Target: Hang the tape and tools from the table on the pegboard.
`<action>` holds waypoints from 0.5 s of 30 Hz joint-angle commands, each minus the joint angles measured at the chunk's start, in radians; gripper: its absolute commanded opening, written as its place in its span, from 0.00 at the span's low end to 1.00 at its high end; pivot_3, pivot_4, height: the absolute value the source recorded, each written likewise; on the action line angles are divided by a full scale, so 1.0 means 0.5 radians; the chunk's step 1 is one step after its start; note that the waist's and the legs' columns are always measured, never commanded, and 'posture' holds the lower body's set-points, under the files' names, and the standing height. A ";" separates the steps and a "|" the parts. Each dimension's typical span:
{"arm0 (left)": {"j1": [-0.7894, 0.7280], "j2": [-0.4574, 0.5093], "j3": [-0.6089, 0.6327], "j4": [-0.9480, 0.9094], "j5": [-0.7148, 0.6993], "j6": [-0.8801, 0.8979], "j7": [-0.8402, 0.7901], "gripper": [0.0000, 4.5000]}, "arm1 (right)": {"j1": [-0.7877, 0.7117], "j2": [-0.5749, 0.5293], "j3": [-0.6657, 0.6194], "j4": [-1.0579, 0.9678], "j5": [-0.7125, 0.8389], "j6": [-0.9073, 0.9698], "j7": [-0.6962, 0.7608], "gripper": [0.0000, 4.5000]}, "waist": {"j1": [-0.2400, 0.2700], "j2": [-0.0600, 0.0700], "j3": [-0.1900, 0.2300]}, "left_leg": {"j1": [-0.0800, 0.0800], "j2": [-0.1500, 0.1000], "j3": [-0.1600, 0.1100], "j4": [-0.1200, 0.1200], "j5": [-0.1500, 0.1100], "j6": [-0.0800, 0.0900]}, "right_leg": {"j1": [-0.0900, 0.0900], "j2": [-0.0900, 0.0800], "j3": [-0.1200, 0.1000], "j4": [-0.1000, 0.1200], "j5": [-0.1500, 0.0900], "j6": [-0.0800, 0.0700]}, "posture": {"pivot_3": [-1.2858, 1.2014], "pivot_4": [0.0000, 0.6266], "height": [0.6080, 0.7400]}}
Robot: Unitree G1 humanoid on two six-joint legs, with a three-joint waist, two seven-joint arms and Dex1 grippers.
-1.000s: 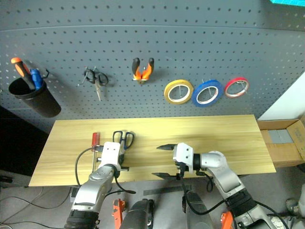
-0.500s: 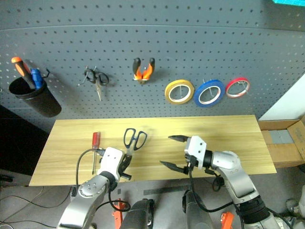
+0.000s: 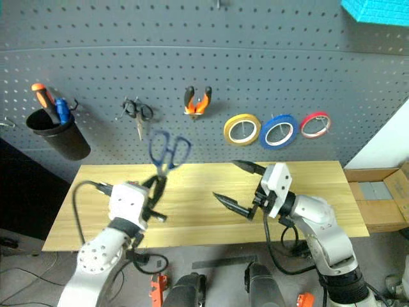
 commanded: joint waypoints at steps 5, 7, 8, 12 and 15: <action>-0.201 -0.009 0.168 0.012 0.146 -0.163 0.153 0.13 | -0.245 0.104 -0.045 -0.002 0.100 0.036 -0.080 1.00 | 0.008 -0.001 -0.063 | 0.001 -0.001 0.000 -0.001 0.000 0.000 | 0.001 0.002 0.000 0.000 0.005 -0.008 | 0.53 0.17 1.00; -0.243 -0.010 0.195 0.060 0.138 -0.181 0.155 0.13 | -0.291 0.127 -0.045 0.019 0.102 0.023 -0.089 1.00 | 0.010 -0.002 -0.075 | 0.002 -0.001 0.000 -0.001 0.000 0.000 | 0.001 0.001 0.000 0.000 0.005 -0.009 | 0.53 0.17 1.00; -0.253 -0.011 0.202 0.074 0.137 -0.189 0.153 0.13 | -0.303 0.132 -0.044 0.025 0.102 0.020 -0.090 1.00 | 0.011 -0.003 -0.078 | 0.002 -0.001 0.000 -0.001 0.000 0.000 | 0.001 0.001 0.000 0.000 0.006 -0.009 | 0.53 0.17 1.00; -0.299 -0.049 0.269 0.148 0.093 -0.170 0.177 0.13 | -0.360 0.152 -0.034 0.075 0.082 -0.008 -0.095 1.00 | 0.012 -0.007 -0.085 | 0.005 -0.001 0.000 0.000 0.000 0.000 | 0.003 0.001 0.000 0.001 0.006 -0.010 | 0.53 0.18 1.00; -0.320 -0.139 0.287 0.213 -0.004 -0.084 0.181 0.13 | -0.375 0.155 -0.034 0.114 0.064 -0.026 -0.088 1.00 | 0.013 -0.008 -0.085 | 0.005 -0.001 0.000 0.000 0.000 0.000 | 0.004 0.001 0.000 0.001 0.006 -0.010 | 0.53 0.18 1.00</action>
